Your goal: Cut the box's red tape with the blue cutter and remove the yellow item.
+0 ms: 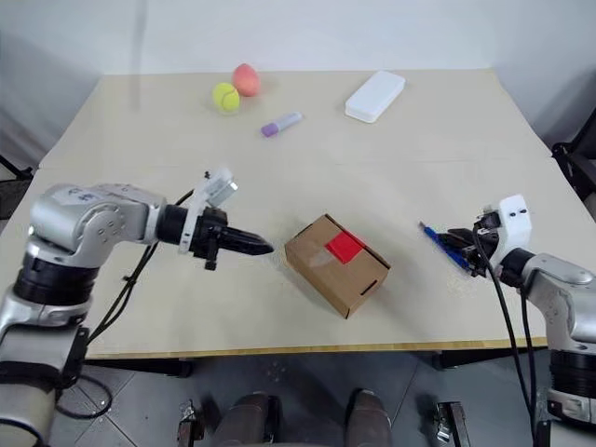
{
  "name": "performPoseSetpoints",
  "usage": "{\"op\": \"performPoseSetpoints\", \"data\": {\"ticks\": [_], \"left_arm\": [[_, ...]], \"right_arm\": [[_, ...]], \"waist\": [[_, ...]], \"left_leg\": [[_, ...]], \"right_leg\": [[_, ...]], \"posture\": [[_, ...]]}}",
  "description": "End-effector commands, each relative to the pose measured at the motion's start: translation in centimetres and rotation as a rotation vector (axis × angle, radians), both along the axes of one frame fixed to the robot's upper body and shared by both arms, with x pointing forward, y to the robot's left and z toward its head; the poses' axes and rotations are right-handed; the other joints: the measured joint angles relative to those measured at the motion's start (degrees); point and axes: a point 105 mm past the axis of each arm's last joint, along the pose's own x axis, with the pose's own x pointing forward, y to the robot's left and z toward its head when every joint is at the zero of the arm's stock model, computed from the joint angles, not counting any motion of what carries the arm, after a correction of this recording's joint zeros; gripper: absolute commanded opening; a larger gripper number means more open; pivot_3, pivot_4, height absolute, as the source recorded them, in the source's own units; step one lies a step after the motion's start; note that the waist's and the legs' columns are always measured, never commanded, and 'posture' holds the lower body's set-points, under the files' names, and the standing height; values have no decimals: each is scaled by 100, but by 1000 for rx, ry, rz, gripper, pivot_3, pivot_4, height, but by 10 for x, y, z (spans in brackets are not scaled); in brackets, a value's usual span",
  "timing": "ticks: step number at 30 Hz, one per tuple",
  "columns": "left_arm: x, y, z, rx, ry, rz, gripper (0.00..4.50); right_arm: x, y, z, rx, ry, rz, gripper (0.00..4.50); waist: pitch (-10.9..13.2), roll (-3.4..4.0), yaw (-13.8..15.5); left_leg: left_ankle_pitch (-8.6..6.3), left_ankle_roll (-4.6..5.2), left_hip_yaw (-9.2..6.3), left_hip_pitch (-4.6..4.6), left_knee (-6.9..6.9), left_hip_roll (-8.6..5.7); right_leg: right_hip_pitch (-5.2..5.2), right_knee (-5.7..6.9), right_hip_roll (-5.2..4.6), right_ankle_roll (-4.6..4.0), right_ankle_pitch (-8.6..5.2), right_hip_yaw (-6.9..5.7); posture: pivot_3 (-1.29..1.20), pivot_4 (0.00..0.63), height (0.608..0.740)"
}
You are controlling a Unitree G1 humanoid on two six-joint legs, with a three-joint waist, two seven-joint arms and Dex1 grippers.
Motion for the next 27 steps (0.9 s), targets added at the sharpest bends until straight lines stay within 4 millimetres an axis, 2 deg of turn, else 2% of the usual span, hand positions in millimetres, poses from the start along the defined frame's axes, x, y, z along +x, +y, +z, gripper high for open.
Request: {"op": "performPoseSetpoints", "data": {"ticks": [1, 2, 4, 7, 10, 15, 18, 21, 27], "left_arm": [[-19, -4, -2, 2, 26, -70, 0], [-21, -5, -6, 10, 33, -73, 0], [-23, -8, -11, 16, 38, -74, 0], [-25, -18, -17, -4, 48, -76, 0], [-25, -26, -23, -12, 48, -75, 0], [-28, -41, -34, -34, 57, -66, 0], [-25, -46, -41, -35, 54, -45, 0], [-6, -47, -56, -11, 9, 67, 0], [29, -41, -55, -67, -76, 255, 0]], "right_arm": [[2, 15, 33, -51, -73, 75, 1861], [3, 18, 34, -65, -71, 87, 2208], [6, 21, 36, -86, -69, 98, 2609], [13, 27, 37, -153, -65, 116, 3671], [18, 36, 32, -255, -55, 165, 4488], [31, 52, 21, -464, -96, 256, 4488], [39, 63, 20, -487, -130, 285, 4488], [32, 96, 14, -485, -125, 474, 3944], [19, 137, 9, -444, -53, 648, 1878]], "waist": [[0, 0, 6], [0, 0, 9], [0, 0, 11], [1, -1, 38], [1, -1, 31], [1, -2, 8], [1, -2, 1], [1, -2, -15], [1, -2, 1]], "left_leg": [[0, 0, 0, 0, 1, 0], [0, 0, 0, 0, 1, 0], [0, 0, 0, 0, 1, 0], [0, 1, 0, -2, 3, 0], [-2, 3, 0, -5, 5, 0], [-1, 3, 1, -4, 2, 0], [-1, 2, 1, -3, 3, 0], [-1, 2, 0, -3, 3, 0], [-1, 1, -1, -4, 7, 0]], "right_leg": [[0, 1, 0, 0, 0, 1], [0, 1, 0, 0, 0, 1], [0, 1, 0, 0, 0, 1], [2, -1, 0, 0, 0, 1], [1, -3, 0, 0, 0, 1], [0, -3, 0, 0, 0, 0], [-1, -2, 0, 0, 0, 1], [-1, -2, 0, 0, 0, 0], [0, -2, 0, 0, 0, -2]], "posture": [[0, 150, 740], [0, 150, 740], [0, 150, 740], [0, 150, 740], [0, 150, 740], [0, 150, 740], [0, 150, 740], [0, 150, 740], [0, 150, 740]]}}
